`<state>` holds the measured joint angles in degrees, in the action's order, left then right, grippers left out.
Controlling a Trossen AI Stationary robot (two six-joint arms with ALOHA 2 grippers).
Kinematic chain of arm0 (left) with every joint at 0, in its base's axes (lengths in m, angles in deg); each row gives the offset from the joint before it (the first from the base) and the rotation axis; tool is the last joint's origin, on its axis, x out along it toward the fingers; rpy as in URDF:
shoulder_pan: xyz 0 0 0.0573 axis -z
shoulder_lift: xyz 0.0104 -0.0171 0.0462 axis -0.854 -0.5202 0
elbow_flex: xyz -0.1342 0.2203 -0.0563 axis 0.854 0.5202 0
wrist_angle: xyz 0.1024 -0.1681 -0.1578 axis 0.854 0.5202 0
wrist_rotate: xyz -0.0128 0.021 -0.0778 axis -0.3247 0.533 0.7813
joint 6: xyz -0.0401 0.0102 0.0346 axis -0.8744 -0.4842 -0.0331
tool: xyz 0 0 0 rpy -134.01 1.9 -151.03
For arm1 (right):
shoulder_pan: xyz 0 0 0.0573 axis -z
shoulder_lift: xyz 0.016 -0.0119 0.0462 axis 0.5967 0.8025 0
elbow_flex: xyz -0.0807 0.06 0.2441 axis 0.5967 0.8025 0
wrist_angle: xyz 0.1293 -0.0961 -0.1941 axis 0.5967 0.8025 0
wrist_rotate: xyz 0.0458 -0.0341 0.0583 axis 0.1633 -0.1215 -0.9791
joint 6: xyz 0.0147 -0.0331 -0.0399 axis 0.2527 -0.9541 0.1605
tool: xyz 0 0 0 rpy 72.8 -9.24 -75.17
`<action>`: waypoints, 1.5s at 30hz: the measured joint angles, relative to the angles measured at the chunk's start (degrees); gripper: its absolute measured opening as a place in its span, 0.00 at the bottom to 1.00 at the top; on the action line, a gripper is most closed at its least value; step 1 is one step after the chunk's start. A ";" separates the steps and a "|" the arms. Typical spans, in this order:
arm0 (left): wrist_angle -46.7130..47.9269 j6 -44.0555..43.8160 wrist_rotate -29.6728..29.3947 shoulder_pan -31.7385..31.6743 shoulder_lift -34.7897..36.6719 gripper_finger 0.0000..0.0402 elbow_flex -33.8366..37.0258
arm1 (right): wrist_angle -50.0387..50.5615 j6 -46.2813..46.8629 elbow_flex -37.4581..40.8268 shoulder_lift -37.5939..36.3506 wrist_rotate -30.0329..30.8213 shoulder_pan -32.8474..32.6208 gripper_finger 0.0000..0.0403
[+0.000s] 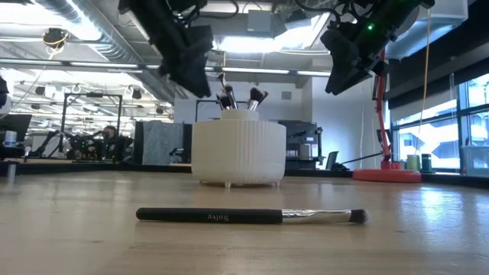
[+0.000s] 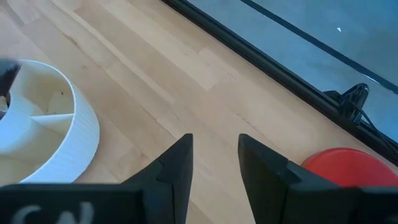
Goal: Put items in baskets/containers
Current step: Put the eyeshadow brush into the white organizer
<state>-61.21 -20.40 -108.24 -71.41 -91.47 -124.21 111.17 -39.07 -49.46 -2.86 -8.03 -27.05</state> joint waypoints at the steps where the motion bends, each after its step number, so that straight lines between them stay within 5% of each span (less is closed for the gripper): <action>1: -1.48 1.37 0.81 -0.17 0.03 0.40 0.00 | 0.02 -0.12 0.00 0.00 0.00 0.00 0.32; 15: -10.82 4.24 22.32 3.36 -0.43 0.40 0.00 | -0.92 -1.82 0.00 0.00 2.14 0.06 0.32; 26: -0.45 1.17 9.98 7.77 4.75 0.37 -2.71 | -0.84 -1.41 0.00 0.00 1.52 0.13 0.32; 35: 26.37 -11.17 -10.79 8.76 7.37 0.37 -1.24 | -0.79 0.30 0.00 0.00 1.33 0.13 0.32; 39: 22.82 -12.71 -11.32 8.05 7.33 0.37 3.61 | -0.79 0.99 0.00 0.00 1.23 0.00 0.32; 45: -1.24 -12.26 -7.71 10.60 7.06 0.37 11.99 | -0.59 1.59 0.00 0.00 0.85 -0.09 0.32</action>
<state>-62.45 -32.66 -115.95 -60.81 -84.40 -112.22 110.58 -37.49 -49.46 -2.86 -7.19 -27.14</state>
